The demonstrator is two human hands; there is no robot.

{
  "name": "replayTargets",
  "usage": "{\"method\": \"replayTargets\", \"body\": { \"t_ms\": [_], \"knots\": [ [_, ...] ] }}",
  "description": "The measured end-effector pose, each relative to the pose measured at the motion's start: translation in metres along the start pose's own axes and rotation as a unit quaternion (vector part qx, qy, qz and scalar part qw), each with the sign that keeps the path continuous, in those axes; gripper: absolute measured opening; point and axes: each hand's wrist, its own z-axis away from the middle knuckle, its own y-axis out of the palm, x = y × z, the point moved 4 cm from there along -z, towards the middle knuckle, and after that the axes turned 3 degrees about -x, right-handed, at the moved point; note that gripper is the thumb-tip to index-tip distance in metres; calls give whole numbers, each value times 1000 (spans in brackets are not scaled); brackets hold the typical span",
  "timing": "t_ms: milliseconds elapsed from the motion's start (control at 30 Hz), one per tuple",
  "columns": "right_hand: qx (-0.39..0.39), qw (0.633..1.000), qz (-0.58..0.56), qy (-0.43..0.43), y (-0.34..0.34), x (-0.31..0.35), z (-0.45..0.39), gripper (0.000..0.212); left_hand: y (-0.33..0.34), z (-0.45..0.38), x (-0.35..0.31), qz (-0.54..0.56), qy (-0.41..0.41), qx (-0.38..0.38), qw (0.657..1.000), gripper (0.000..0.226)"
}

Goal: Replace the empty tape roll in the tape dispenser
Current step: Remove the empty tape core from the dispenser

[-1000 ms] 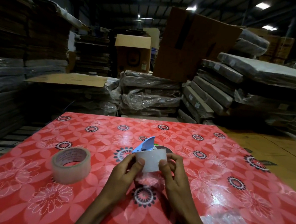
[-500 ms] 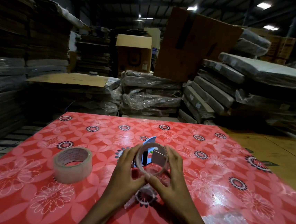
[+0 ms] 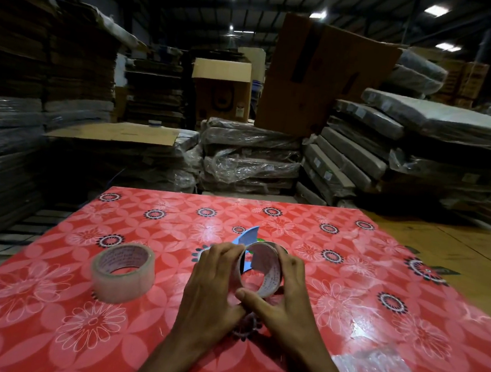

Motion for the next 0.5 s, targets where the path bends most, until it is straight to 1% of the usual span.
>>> {"method": "replayTargets", "body": {
  "t_ms": [167, 267, 367, 433, 500],
  "knots": [
    [-31, 998, -12, 45, -6, -5, 1, 92, 6, -1, 2, 43, -26, 37, 998, 71],
    [-66, 995, 38, 60, -34, -7, 2, 97, 17, -1, -4, 89, -37, 62, 993, 53],
    [-70, 990, 91, 82, -70, -15, -3, 99, 21, -2, -6, 98, -60, 72, 991, 35],
    [-57, 987, 114, 99, -86, -24, -8, 99, 18, -2, 4, 94, -85, 73, 989, 23],
    [-64, 982, 138, 112, -100, -33, -12, 97, 15, -2, 14, 82, -108, 73, 988, 16]
  ]
}}
